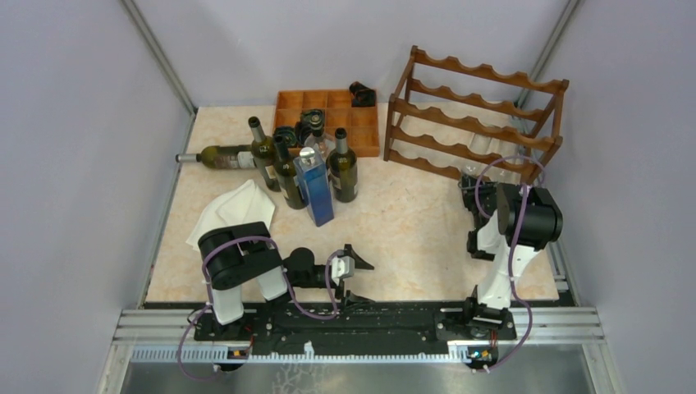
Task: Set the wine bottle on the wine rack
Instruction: Place the wine bottle in the wine rack.
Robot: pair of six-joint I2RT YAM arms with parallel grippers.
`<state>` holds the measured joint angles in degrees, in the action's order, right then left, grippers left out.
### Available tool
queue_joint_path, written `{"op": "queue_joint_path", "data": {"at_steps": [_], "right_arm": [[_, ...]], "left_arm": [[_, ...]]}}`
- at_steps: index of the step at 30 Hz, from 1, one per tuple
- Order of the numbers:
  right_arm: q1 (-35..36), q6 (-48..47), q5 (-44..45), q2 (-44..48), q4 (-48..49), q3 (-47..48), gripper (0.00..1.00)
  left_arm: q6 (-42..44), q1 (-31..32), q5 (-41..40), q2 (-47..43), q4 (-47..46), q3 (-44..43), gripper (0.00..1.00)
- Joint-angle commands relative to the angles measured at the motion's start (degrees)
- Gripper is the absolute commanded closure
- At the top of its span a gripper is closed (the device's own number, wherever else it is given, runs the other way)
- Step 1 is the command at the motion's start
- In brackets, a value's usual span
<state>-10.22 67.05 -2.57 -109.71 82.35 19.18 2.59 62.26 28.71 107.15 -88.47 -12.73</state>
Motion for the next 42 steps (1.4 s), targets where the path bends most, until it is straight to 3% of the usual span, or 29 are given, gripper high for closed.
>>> {"op": "queue_joint_path", "data": {"at_steps": [1, 7, 19, 29, 42], "right_arm": [[-0.2, -1.3, 1.6, -1.3, 14.2, -0.3, 1.00], [-0.2, -1.6, 1.2, -1.5, 15.6, 0.3, 1.00], [0.0, -5.1, 0.8, 3.9, 7.6, 1.9, 1.00], [0.3, -6.1, 1.6, 8.7, 6.6, -0.3, 1.00], [0.7, -9.5, 2.4, 9.1, -1.6, 4.6, 1.00]], "left_arm": [[-0.5, 0.1, 1.7, 0.8, -11.9, -0.7, 0.01], [-0.5, 0.1, 1.7, 0.8, -11.7, -0.8, 0.01], [-0.5, 0.1, 1.8, 1.0, -11.5, -1.0, 0.01], [-0.6, 0.1, 2.0, 1.0, -11.5, -1.1, 0.01], [-0.6, 0.1, 2.1, 1.0, -11.4, -1.1, 0.01]]}}
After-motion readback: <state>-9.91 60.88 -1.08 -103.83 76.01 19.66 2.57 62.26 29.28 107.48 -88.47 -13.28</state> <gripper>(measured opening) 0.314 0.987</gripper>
